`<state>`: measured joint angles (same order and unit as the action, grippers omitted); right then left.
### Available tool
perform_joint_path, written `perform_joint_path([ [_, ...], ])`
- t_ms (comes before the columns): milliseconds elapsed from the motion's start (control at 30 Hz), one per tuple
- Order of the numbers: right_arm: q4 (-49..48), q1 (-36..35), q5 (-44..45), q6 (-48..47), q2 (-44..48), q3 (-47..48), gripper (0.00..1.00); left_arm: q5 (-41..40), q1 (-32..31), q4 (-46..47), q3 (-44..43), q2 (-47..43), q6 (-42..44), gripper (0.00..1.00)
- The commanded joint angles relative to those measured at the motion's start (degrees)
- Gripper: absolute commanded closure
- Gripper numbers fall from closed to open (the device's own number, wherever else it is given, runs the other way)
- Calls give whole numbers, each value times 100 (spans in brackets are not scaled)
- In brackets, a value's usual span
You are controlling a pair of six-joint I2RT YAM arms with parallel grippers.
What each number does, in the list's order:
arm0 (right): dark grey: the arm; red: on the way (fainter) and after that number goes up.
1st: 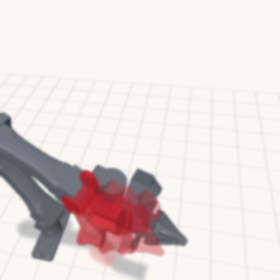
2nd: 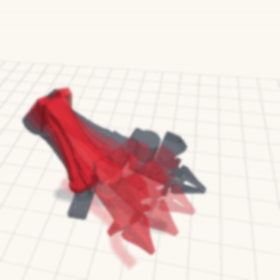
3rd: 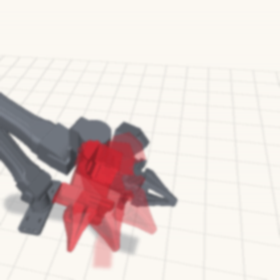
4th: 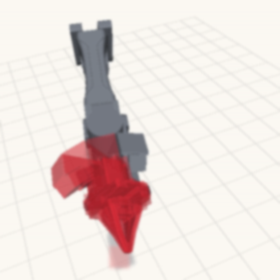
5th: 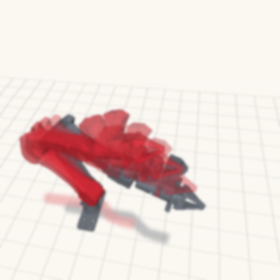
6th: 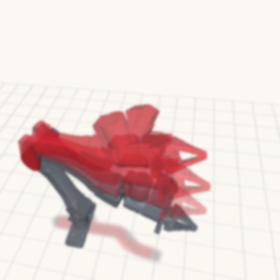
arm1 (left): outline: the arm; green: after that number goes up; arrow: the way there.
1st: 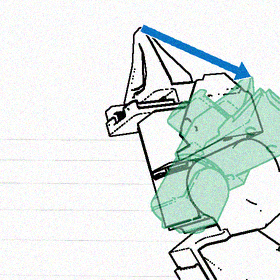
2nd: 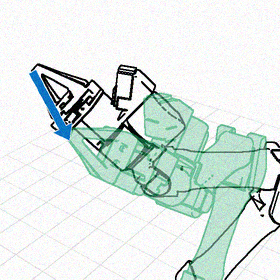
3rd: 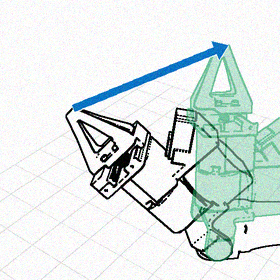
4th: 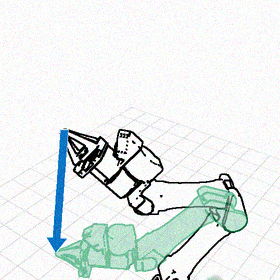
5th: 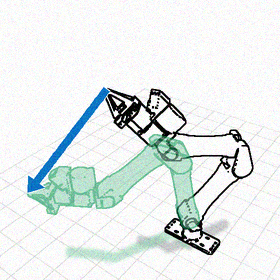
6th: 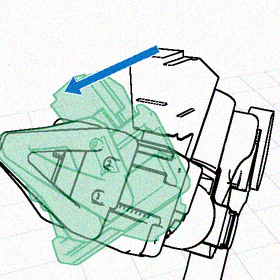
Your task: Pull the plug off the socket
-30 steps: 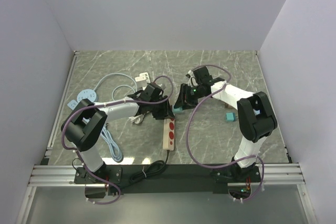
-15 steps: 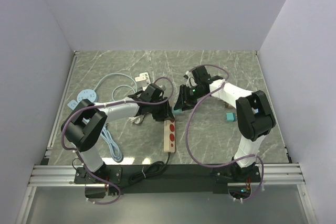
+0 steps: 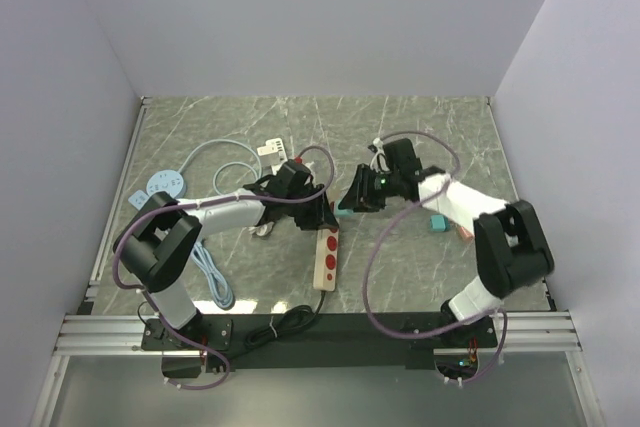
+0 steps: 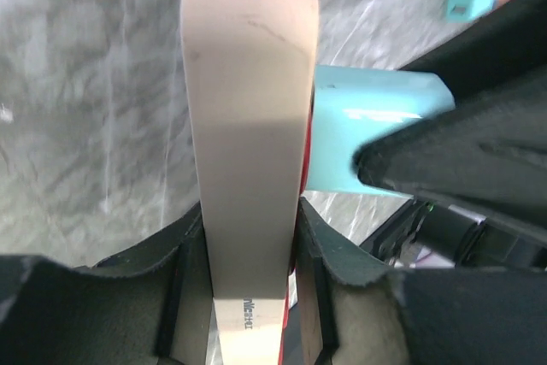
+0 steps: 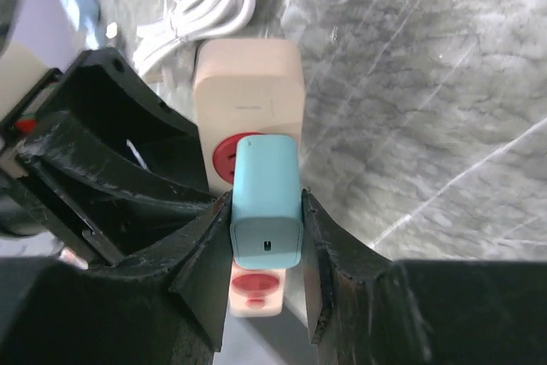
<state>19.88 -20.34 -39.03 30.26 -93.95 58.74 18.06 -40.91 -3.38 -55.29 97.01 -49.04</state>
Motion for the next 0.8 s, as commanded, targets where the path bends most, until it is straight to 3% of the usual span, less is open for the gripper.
perform_joint_path([
  [0,-1608,-558,1167,1093,895,-1054,100,-5,74,-137,-210,-130,-45,99],
  [100,-1900,-770,1424,1307,1159,-1365,100,-14,65,-242,-456,-60,17,99],
  [167,-1498,-700,1354,993,1142,-1243,100,-14,65,-277,-571,-25,34,99],
  [333,580,-253,617,-247,652,30,100,-22,74,-304,-527,-51,70,99],
  [533,1860,829,-175,-1136,317,1060,100,-22,74,-190,-237,-174,8,99],
  [667,1460,962,-272,-770,465,1026,100,-49,91,-190,-219,-209,8,99],
  [767,282,629,-36,90,948,-7,100,-40,100,-172,-263,-174,-9,99],
])
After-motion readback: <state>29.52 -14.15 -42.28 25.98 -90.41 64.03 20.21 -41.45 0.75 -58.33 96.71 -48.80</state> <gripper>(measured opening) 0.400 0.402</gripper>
